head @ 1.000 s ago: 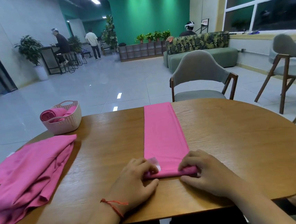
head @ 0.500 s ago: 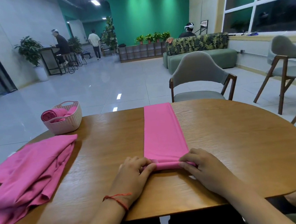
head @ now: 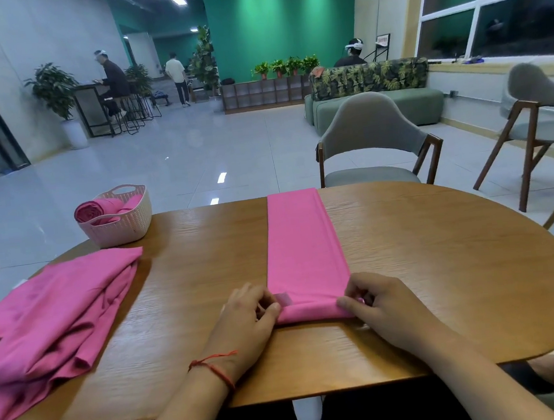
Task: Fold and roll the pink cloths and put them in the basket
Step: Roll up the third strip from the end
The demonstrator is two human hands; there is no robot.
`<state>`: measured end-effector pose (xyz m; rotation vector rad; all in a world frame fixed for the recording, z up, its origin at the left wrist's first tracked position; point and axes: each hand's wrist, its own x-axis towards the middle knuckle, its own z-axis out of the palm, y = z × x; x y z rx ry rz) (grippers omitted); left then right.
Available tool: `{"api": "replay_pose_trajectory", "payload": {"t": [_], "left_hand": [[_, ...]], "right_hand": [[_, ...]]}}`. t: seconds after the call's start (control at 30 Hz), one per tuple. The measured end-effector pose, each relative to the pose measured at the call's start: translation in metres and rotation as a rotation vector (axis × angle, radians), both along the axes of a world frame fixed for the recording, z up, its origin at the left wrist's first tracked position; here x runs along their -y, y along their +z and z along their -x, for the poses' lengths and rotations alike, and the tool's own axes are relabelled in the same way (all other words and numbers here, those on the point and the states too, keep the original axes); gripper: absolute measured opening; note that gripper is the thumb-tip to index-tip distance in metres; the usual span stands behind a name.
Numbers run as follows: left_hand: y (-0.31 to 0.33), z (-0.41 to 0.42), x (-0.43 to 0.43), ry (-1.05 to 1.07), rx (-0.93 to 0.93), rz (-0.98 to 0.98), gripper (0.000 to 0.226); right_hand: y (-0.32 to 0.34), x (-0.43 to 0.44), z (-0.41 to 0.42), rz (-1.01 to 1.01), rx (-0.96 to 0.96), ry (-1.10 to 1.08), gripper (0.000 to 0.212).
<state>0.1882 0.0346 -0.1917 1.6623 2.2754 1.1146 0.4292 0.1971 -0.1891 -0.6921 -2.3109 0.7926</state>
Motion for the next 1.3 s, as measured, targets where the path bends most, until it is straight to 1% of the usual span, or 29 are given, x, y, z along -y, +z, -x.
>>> {"api": "replay_pose_trajectory", "payload": {"t": [0.03,0.1,0.13,0.23,0.33,0.4,0.47,0.5,0.57,0.67,0.8,0.87,0.97,1.07,1.13,1.2,1.3], "left_hand": [[-0.001,0.000,0.000,-0.008,-0.002,-0.006,0.004],[-0.001,0.000,0.001,-0.032,0.010,-0.044,0.019],[-0.001,-0.001,0.002,-0.044,0.006,-0.062,0.023],[0.000,0.000,0.003,-0.076,-0.038,-0.080,0.020],[0.000,-0.001,0.008,-0.094,-0.059,-0.074,0.026],[0.003,-0.001,0.013,-0.109,-0.106,-0.071,0.026],[0.005,0.000,0.018,-0.133,-0.164,-0.050,0.016],[0.005,0.000,0.020,-0.146,-0.191,-0.025,0.015],[0.004,0.002,0.021,-0.161,-0.219,0.007,0.022],[0.003,0.005,0.018,-0.149,-0.193,-0.006,0.020],[0.000,0.006,0.013,-0.125,-0.153,-0.038,0.022],[-0.002,0.010,0.009,-0.096,-0.133,-0.019,0.023],[-0.003,0.013,0.007,-0.073,-0.149,0.014,0.026],[-0.003,0.012,0.010,-0.094,-0.177,0.032,0.034],[-0.005,0.012,0.010,-0.107,-0.180,0.044,0.033],[-0.007,0.014,0.008,-0.082,-0.132,0.027,0.027],[-0.007,0.014,0.008,-0.014,0.030,0.026,0.022]], "right_hand": [[-0.001,-0.001,0.000,-0.008,0.000,-0.007,0.023],[-0.003,-0.001,-0.001,-0.003,0.007,-0.023,0.023],[-0.002,-0.001,-0.001,-0.014,0.007,-0.024,0.022],[-0.003,0.001,-0.001,-0.116,0.010,0.002,0.020],[-0.006,0.002,-0.003,-0.192,0.019,0.089,0.034],[-0.006,0.002,-0.003,-0.200,0.043,0.101,0.037],[-0.004,0.004,-0.003,-0.203,0.046,0.098,0.031],[-0.003,0.005,-0.004,-0.206,0.044,0.103,0.024],[0.000,0.007,-0.004,-0.213,0.067,0.114,0.014],[-0.001,0.005,-0.004,-0.213,0.107,0.104,0.018],[-0.006,0.002,-0.002,-0.218,0.098,0.075,0.014],[-0.007,0.002,0.000,-0.209,0.085,0.063,0.011],[-0.008,0.001,0.002,-0.189,0.081,0.040,0.011],[-0.007,0.000,0.002,-0.167,0.080,0.021,0.012],[-0.007,-0.001,0.001,-0.142,0.069,0.019,0.011],[-0.004,-0.002,0.000,-0.117,0.063,0.017,0.011],[-0.003,-0.001,-0.001,-0.115,0.055,0.009,0.009]]}}
